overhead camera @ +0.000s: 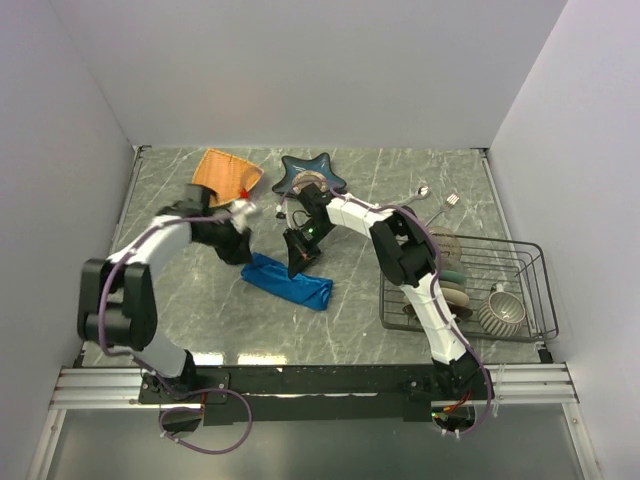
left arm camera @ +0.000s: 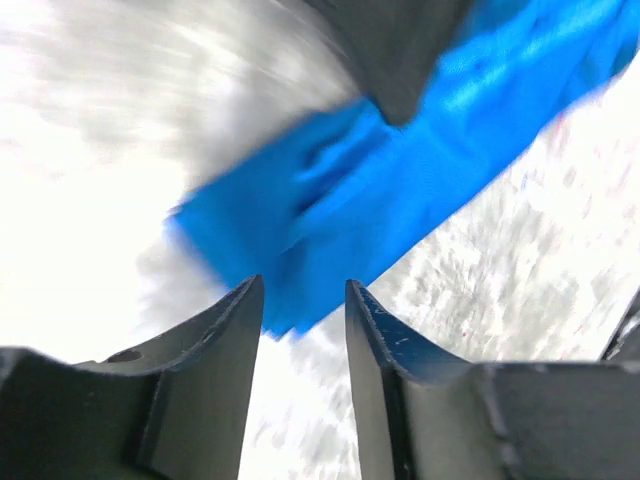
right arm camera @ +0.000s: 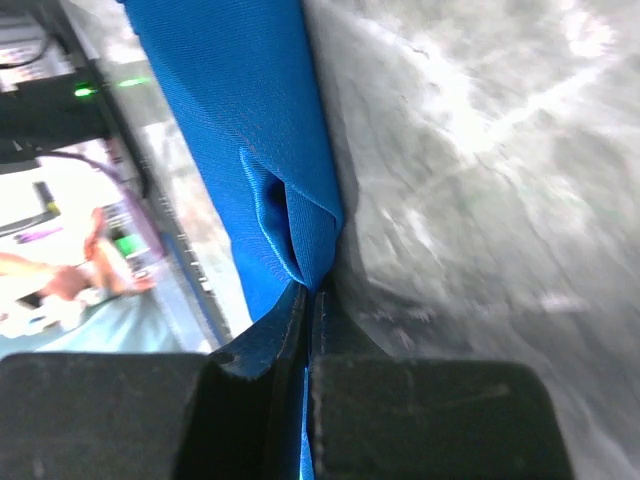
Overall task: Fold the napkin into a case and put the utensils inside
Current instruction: Pick up the smaller rectangle-folded napkin from the center of the board, then turn over the smaller rectangle-folded napkin at the center of the board.
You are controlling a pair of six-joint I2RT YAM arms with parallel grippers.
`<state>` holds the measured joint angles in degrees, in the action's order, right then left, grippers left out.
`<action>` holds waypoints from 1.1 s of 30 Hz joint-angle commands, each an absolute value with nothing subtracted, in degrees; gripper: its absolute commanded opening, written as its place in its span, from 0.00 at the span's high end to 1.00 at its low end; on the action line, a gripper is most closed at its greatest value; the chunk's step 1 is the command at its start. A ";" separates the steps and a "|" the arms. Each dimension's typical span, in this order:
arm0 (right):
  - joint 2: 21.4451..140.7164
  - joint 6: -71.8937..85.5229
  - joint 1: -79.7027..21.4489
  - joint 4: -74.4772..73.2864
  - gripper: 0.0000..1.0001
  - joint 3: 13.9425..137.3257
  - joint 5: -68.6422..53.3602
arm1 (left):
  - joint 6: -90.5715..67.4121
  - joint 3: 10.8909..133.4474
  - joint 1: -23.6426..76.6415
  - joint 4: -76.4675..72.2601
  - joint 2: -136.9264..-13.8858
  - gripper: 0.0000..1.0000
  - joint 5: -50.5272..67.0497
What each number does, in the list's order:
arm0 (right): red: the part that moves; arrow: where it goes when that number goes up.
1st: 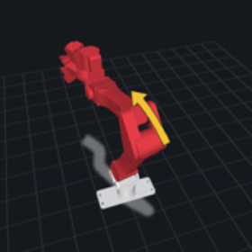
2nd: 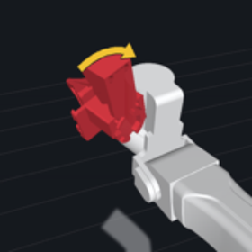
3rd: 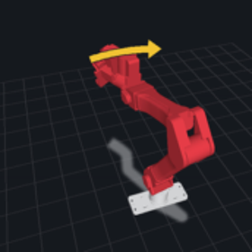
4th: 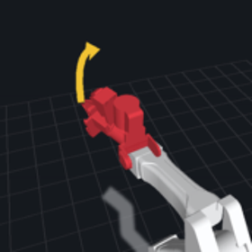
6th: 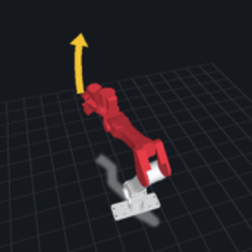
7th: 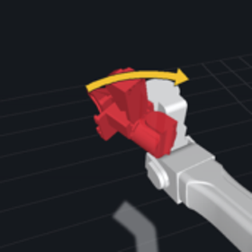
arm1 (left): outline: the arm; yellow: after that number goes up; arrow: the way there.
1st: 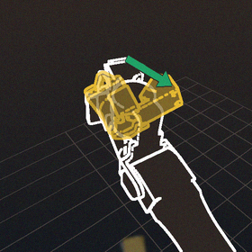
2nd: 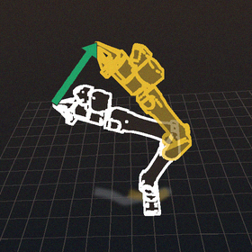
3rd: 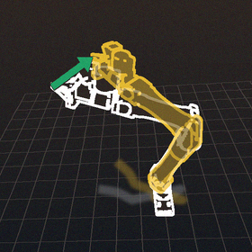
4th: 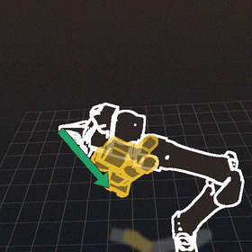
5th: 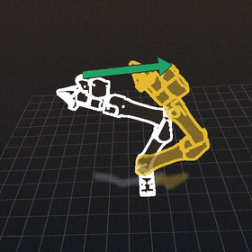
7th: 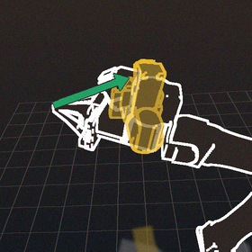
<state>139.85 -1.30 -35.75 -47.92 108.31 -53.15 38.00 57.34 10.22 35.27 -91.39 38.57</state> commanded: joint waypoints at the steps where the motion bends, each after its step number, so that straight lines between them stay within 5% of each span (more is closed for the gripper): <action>1: 134.48 -4.04 -35.51 -44.48 1.00 107.40 -41.24 | 29.72 64.15 2.48 36.65 -83.16 0.54 50.89; 17: 119.19 -16.25 -41.30 -36.66 1.00 100.04 -13.02 | 17.14 61.70 -9.22 33.84 -79.98 0.50 48.25; 33: 111.88 -27.16 -53.70 -9.41 1.00 82.26 21.35 | 17.67 61.70 -13.36 35.68 -80.69 0.50 46.23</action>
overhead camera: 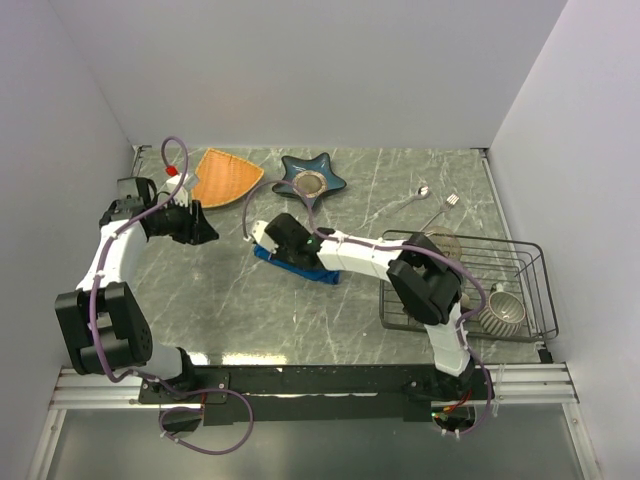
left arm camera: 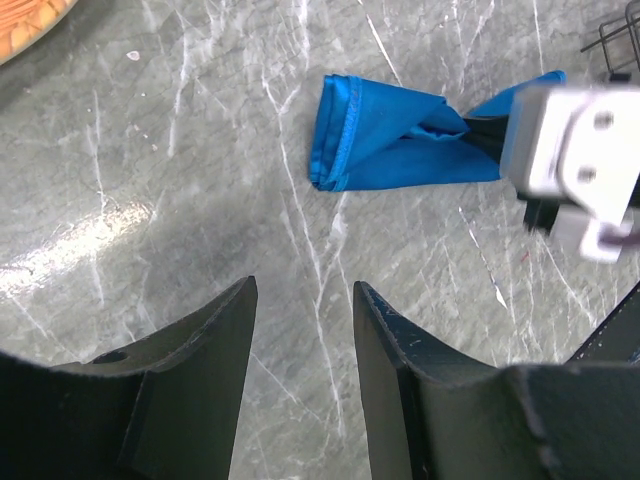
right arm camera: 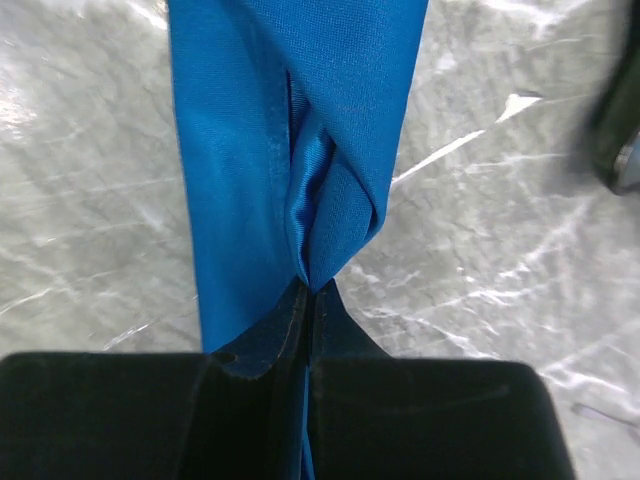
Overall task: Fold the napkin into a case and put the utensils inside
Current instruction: Turn over the smaller rectangle-folded napkin at the center of the board.
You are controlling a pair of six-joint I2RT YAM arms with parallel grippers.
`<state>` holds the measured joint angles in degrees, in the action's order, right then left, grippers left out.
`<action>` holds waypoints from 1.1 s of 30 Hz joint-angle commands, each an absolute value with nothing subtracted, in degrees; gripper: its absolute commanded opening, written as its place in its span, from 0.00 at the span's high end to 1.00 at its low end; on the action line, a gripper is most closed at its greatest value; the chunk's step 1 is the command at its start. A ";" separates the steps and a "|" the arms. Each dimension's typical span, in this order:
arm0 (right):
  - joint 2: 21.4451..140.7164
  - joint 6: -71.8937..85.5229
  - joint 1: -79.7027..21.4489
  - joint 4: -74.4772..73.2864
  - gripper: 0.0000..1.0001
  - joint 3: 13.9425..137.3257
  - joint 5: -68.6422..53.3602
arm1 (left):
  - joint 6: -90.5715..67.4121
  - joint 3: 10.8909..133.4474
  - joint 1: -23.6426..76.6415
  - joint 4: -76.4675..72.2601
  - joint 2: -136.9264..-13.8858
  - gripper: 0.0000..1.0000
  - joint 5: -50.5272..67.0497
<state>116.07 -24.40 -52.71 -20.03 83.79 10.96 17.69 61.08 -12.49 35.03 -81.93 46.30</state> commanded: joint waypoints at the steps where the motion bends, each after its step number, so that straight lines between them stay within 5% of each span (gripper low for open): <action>1: 112.23 -26.98 -53.53 -9.23 1.00 82.61 21.62 | 17.75 61.70 -13.53 35.77 -80.68 0.50 46.23; 33: 115.31 -51.93 -63.72 36.01 1.00 59.86 36.21 | 20.57 58.01 -15.73 38.40 -77.70 0.51 45.44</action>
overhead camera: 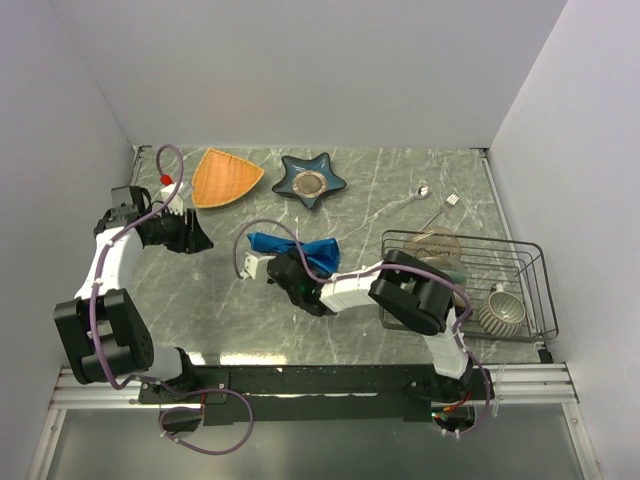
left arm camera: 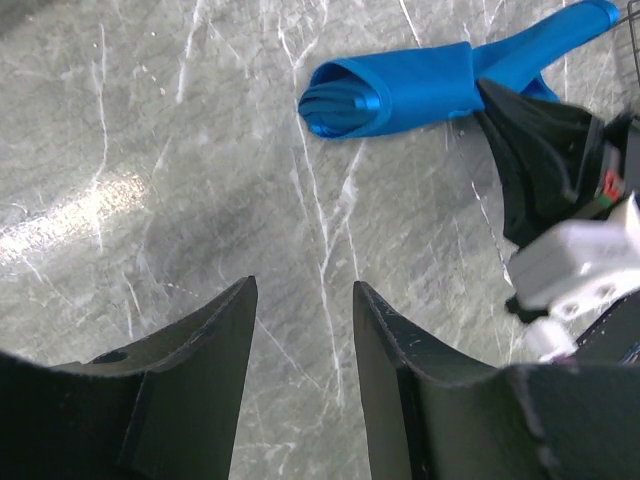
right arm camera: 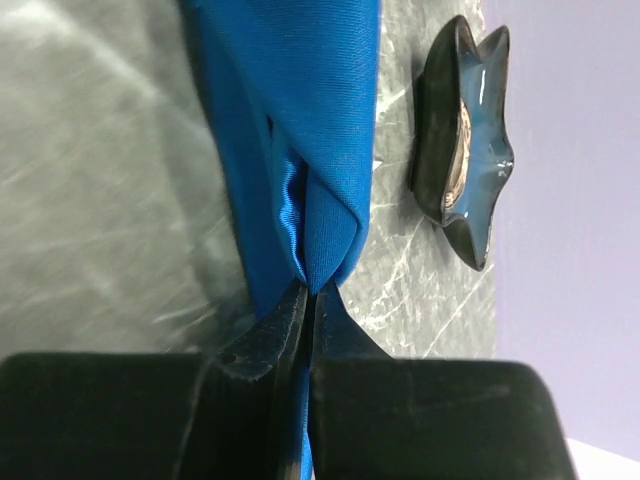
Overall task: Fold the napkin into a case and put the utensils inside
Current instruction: Turn over the smaller rectangle-folded napkin at the center of the board.
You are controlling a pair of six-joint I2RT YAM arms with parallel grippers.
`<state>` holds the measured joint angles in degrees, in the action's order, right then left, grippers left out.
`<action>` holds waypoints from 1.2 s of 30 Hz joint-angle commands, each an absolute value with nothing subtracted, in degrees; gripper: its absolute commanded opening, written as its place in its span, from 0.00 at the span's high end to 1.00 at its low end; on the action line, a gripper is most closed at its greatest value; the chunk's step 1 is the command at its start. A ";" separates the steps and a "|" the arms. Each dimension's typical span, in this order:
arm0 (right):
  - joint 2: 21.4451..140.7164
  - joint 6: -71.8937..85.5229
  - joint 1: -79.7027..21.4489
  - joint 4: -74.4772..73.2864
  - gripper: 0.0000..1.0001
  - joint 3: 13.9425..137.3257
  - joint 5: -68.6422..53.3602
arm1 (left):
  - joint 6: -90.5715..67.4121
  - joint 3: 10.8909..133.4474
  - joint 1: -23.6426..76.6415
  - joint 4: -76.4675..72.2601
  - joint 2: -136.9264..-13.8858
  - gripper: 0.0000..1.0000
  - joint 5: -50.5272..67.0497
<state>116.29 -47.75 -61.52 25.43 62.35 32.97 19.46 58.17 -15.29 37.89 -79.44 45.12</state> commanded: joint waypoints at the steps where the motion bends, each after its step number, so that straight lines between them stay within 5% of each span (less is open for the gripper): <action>1: 115.40 -52.38 -64.07 36.99 1.00 58.90 36.47 | 20.74 57.92 -15.73 38.58 -77.61 0.51 45.27; 8: 114.70 -50.45 -66.53 37.88 0.98 56.96 38.23 | 23.55 57.57 -15.91 41.57 -75.94 0.51 44.39; 16: 113.29 -45.89 -70.13 32.88 0.55 54.67 36.84 | 25.48 57.30 -16.00 43.77 -75.41 0.51 45.26; 17: 112.25 -44.31 -70.40 30.26 0.42 54.49 36.13 | 26.18 57.48 -16.08 45.16 -75.32 0.51 45.52; 24: 103.99 -32.35 -71.02 8.81 0.03 58.88 24.90 | 27.78 59.06 -16.08 47.72 -75.50 0.50 48.16; 32: 89.75 -20.59 -66.19 -17.26 0.00 63.10 0.20 | 25.93 61.43 -12.40 46.41 -81.29 0.51 50.89; 36: 90.17 -10.21 -52.96 -28.81 0.02 69.86 -15.18 | 25.76 62.75 -6.95 46.32 -85.51 0.54 49.66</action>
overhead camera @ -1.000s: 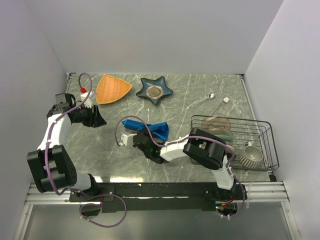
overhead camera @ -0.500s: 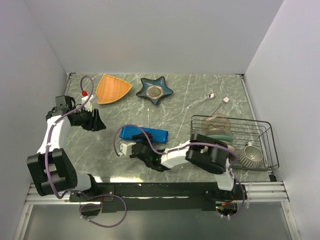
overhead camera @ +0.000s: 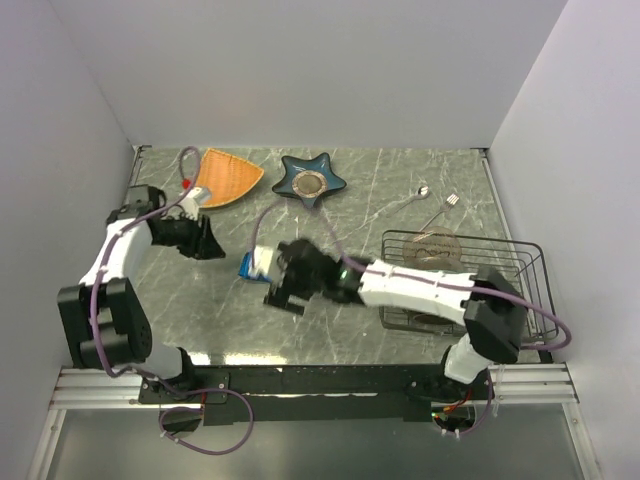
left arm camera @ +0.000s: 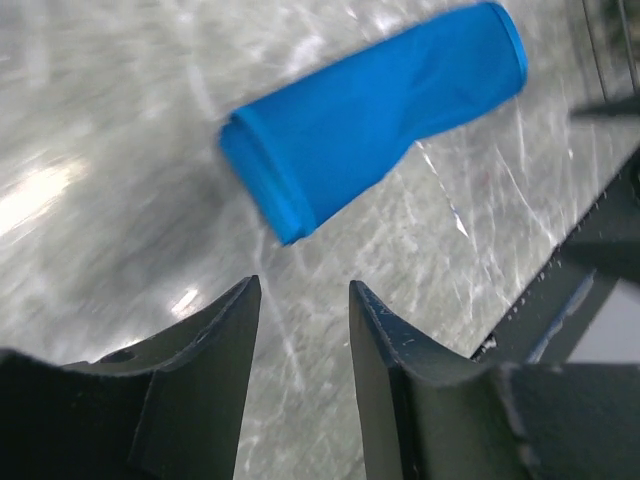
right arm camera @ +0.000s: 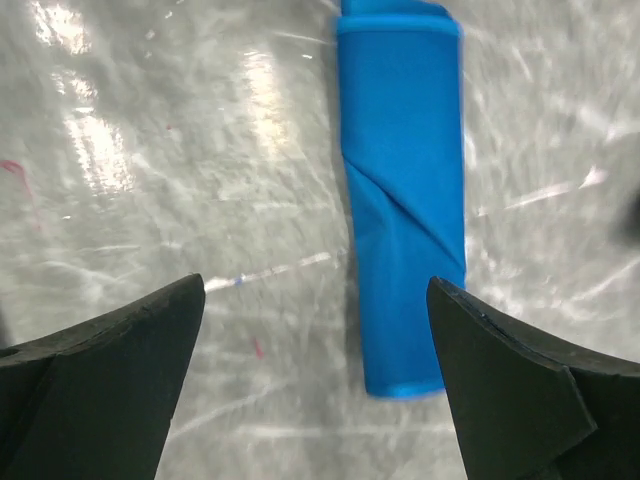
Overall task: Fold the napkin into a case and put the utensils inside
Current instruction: Turn over the smaller rectangle-folded napkin at the center of the board.
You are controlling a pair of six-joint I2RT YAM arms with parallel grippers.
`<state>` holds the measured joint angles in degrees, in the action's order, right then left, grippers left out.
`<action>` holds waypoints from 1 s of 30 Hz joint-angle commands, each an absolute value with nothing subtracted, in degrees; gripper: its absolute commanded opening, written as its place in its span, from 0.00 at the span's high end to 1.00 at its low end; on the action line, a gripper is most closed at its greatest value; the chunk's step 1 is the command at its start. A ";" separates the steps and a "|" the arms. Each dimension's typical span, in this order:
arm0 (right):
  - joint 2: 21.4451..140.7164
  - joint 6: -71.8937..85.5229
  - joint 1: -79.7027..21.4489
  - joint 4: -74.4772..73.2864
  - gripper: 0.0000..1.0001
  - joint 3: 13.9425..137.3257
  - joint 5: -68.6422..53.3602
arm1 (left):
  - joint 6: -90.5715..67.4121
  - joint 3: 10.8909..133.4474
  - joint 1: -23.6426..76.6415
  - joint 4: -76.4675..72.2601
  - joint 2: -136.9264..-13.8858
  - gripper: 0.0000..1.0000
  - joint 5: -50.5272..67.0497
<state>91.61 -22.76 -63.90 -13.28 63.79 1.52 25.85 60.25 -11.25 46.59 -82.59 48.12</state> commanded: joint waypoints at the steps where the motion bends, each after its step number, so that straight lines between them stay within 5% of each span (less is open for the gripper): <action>1: 90.52 -7.32 -50.47 -30.13 0.05 70.48 -20.25 | 25.23 62.75 -4.94 45.62 -87.00 0.55 49.31; 5: 94.47 -1.24 -42.72 -32.60 0.38 71.37 -26.35 | 23.12 64.15 -0.36 42.37 -91.66 0.63 48.78; 9: 98.96 2.02 -39.38 -31.73 0.54 70.49 -29.35 | 20.49 65.74 3.77 40.00 -95.79 0.68 46.07; 24: 112.76 2.11 -38.58 -33.66 0.55 72.15 -17.67 | 21.96 65.65 5.27 41.48 -104.06 0.73 37.35; 30: 107.15 0.53 -38.41 -34.45 0.40 74.36 -20.56 | 26.27 73.62 6.06 45.00 -98.62 0.65 36.05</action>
